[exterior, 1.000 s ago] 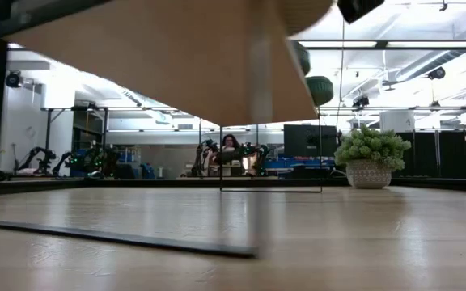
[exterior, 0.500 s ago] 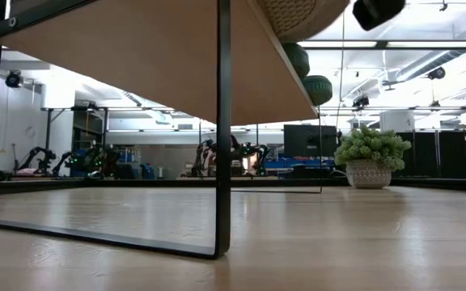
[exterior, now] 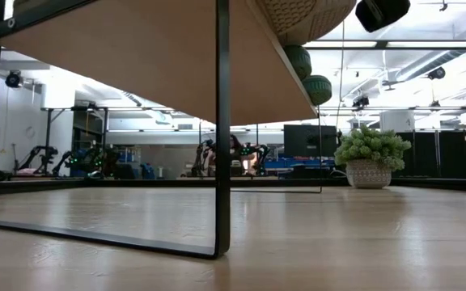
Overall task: Pick and place slides into the shelf
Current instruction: Adjust the top gray slide on the shelf, then return to Home Position
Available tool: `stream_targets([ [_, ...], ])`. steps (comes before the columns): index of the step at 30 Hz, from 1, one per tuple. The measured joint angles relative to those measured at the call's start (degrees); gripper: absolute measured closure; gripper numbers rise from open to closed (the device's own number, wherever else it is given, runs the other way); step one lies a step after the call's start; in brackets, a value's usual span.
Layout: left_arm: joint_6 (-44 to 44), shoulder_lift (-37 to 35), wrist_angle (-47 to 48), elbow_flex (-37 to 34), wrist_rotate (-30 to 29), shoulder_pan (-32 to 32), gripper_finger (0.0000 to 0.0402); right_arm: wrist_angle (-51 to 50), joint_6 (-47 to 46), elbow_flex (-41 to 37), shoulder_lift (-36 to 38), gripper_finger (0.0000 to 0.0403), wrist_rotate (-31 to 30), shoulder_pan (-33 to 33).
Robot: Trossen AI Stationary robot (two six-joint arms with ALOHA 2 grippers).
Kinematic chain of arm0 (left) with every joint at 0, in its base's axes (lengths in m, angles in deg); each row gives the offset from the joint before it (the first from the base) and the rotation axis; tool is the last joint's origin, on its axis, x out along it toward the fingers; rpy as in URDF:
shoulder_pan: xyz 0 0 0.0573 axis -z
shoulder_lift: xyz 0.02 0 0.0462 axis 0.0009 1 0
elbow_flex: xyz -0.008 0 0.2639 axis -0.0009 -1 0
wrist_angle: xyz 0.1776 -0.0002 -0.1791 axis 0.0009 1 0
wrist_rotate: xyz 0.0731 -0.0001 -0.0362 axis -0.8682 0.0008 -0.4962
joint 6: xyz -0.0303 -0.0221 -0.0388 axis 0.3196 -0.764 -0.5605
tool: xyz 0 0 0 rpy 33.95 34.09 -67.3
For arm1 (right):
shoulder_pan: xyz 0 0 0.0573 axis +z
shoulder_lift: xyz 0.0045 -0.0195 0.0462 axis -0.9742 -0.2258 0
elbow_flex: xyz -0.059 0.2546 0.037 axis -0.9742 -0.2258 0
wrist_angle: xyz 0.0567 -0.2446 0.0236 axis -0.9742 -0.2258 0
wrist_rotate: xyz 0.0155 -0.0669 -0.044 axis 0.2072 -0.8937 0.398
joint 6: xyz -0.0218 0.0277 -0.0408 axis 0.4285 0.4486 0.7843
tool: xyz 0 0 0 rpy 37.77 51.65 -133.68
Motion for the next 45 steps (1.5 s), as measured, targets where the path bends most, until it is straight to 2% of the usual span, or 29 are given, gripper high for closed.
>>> stream_targets([
  [9, 0.0, 0.0, -0.1, 0.0, 0.0, -0.1, 0.0091, 3.3, -1.9, 0.0, -3.7, 0.0394, 1.1, 0.6],
  [19, 0.0, 0.0, -0.2, 0.0, 0.0, 0.0, 0.0091, 3.3, -1.4, 0.2, -3.3, 0.0388, 1.7, 0.6],
  [26, 0.0, 0.0, -0.2, 0.0, 0.0, 0.0, 0.0091, 2.1, 2.3, 2.9, -3.3, 0.0341, 2.6, 0.7],
  [34, 0.0, 0.0, -0.3, 0.0, 0.0, 0.0, 0.0091, -9.9, 2.6, 7.4, -3.3, 0.0271, 5.4, 0.7],
  [37, 0.0, 0.0, -0.2, 0.0, 0.0, 0.0, 0.0091, -11.4, 3.2, 9.1, -3.3, 0.025, 5.3, 0.7],
  [41, 0.0, 0.0, -0.3, 0.0, 0.0, 0.0, 0.0091, -11.6, 9.4, 12.6, -3.3, 0.0232, 5.1, 0.7],
  [45, 0.0, 0.0, -0.2, 0.0, 0.0, 0.0, 0.0091, -12.3, 21.3, 17.9, -2.9, 0.0228, 3.4, 0.7],
])
